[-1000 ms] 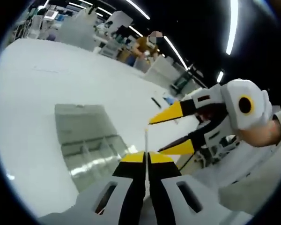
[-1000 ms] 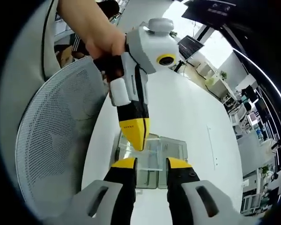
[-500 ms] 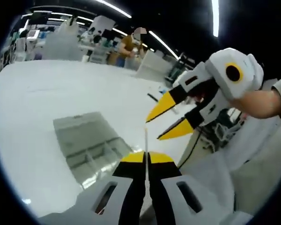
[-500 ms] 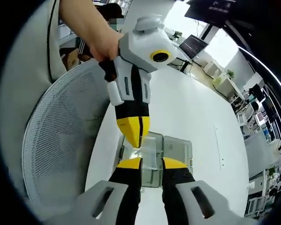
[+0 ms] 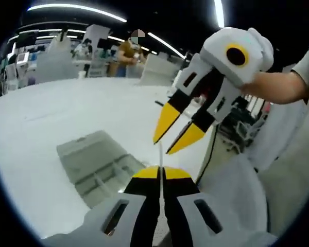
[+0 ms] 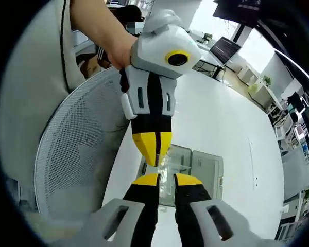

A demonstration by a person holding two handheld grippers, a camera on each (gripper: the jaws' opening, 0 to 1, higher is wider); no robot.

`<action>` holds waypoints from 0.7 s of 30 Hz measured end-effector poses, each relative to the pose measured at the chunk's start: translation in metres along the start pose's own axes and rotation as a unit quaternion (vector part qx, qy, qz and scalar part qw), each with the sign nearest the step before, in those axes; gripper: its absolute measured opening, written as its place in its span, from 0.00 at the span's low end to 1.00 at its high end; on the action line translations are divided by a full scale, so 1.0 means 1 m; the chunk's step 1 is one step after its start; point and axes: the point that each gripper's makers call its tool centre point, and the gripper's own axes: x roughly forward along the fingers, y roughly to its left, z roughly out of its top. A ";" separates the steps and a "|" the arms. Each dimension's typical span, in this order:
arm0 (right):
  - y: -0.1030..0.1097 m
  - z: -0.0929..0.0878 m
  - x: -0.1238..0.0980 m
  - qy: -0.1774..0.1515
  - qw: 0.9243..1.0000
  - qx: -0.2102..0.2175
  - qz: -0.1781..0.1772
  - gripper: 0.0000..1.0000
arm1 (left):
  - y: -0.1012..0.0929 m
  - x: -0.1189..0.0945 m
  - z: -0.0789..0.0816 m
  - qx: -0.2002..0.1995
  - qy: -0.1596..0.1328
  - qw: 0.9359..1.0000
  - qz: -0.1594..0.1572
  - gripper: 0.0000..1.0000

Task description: Insert the divider into the dual guide fixture by aligning both edges with the guide slots and pushing it downward to the bottom, including one-sided entry, uneven engagement, binding, and posture correction.

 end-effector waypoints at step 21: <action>0.014 -0.001 0.006 0.000 0.996 0.011 0.084 0.01 | -0.006 -0.001 -0.002 0.078 0.010 0.997 -0.013 0.00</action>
